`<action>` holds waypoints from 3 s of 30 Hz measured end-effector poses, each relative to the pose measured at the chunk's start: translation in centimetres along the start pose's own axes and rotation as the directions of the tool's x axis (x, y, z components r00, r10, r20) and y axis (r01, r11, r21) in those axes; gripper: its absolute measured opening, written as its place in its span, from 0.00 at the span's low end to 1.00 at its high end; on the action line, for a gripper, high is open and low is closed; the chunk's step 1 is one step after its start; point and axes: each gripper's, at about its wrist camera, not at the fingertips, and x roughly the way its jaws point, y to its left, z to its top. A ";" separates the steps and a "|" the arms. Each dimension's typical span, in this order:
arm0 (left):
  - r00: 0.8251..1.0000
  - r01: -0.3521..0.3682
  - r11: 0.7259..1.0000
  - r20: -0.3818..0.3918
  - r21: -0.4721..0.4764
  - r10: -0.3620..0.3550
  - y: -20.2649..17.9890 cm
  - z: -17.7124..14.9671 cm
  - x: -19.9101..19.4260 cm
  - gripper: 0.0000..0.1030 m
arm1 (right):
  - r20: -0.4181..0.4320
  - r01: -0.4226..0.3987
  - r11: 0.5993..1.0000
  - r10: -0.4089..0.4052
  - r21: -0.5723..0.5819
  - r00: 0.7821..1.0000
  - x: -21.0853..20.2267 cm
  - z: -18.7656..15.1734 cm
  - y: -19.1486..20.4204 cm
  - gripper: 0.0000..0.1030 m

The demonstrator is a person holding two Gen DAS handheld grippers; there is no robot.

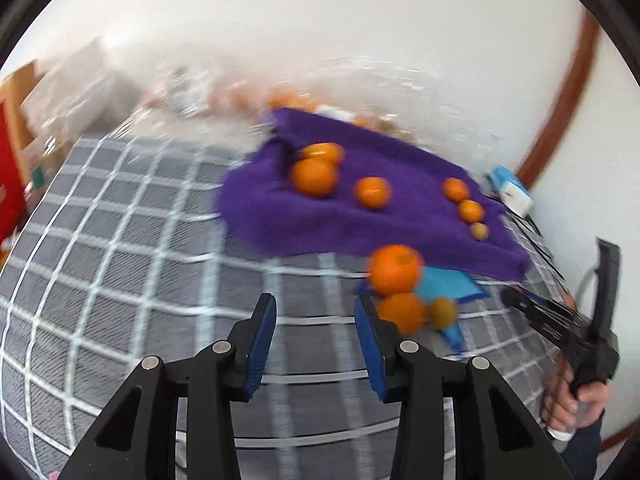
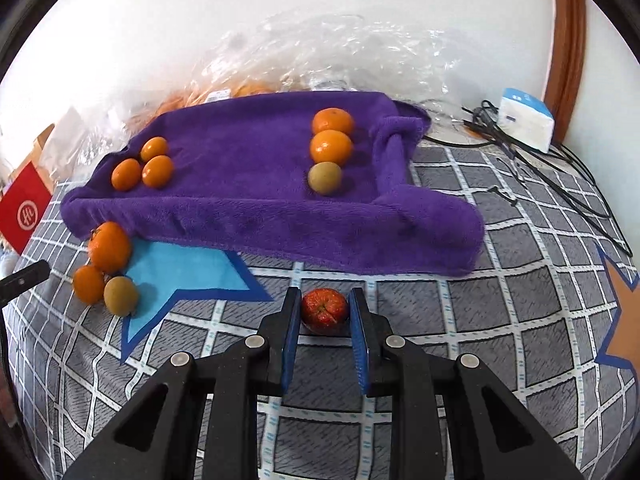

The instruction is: Organize fruits

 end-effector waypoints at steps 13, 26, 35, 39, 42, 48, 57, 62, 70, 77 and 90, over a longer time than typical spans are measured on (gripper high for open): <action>0.989 0.026 0.996 -0.141 -0.080 -0.038 -4.3 -0.7 4.5 0.38 | 0.010 0.027 0.999 -0.027 0.033 1.000 -0.1 0.1 -1.1 0.23; 0.994 -0.063 0.992 -0.100 -0.105 0.053 -5.3 -0.5 5.7 0.34 | 0.006 0.018 0.999 -0.018 0.037 1.000 0.0 0.2 -1.2 0.23; 0.996 -0.060 0.993 -0.069 -0.097 0.053 -4.5 -0.5 3.5 0.33 | 0.023 0.012 1.000 -0.013 0.021 1.000 -0.4 0.1 -0.8 0.23; 0.997 -0.068 0.992 -0.052 -0.107 0.063 -3.8 -0.6 2.7 0.22 | 0.034 0.011 1.000 -0.012 0.024 0.999 -0.8 0.1 -0.8 0.23; 0.997 -0.062 0.991 -0.049 -0.115 0.057 -3.2 -0.8 2.0 0.20 | 0.045 0.008 1.000 -0.009 0.019 0.999 -1.1 0.0 -0.5 0.23; 0.996 -0.049 0.994 -0.073 -0.098 0.042 -3.2 -1.4 2.7 0.20 | 0.039 -0.015 0.999 0.013 0.043 0.999 -1.0 0.1 -0.8 0.23; 0.993 -0.092 0.994 -0.078 -0.057 0.087 -4.2 -1.1 4.5 0.32 | 0.037 -0.005 1.000 0.003 0.030 0.999 -0.9 0.1 -0.6 0.23; 0.989 -0.133 0.991 -0.068 -0.021 0.132 -4.7 -0.5 5.6 0.35 | 0.031 -0.008 0.999 0.007 0.032 1.000 -0.8 0.2 -0.6 0.23; 0.997 -0.071 0.997 -0.022 -0.031 0.071 -4.0 -0.4 5.4 0.33 | 0.023 -0.008 1.000 0.007 0.029 1.000 -0.7 0.2 -0.6 0.23; 1.000 -0.002 0.998 0.031 -0.064 0.004 -3.3 -0.8 3.9 0.30 | 0.037 -0.008 1.000 0.007 0.030 0.999 -0.9 0.2 -0.5 0.23; 0.999 -0.041 0.999 -0.035 -0.034 0.040 -3.7 -1.1 4.5 0.34 | 0.036 -0.010 0.999 0.009 0.036 0.999 -1.1 0.1 -0.3 0.23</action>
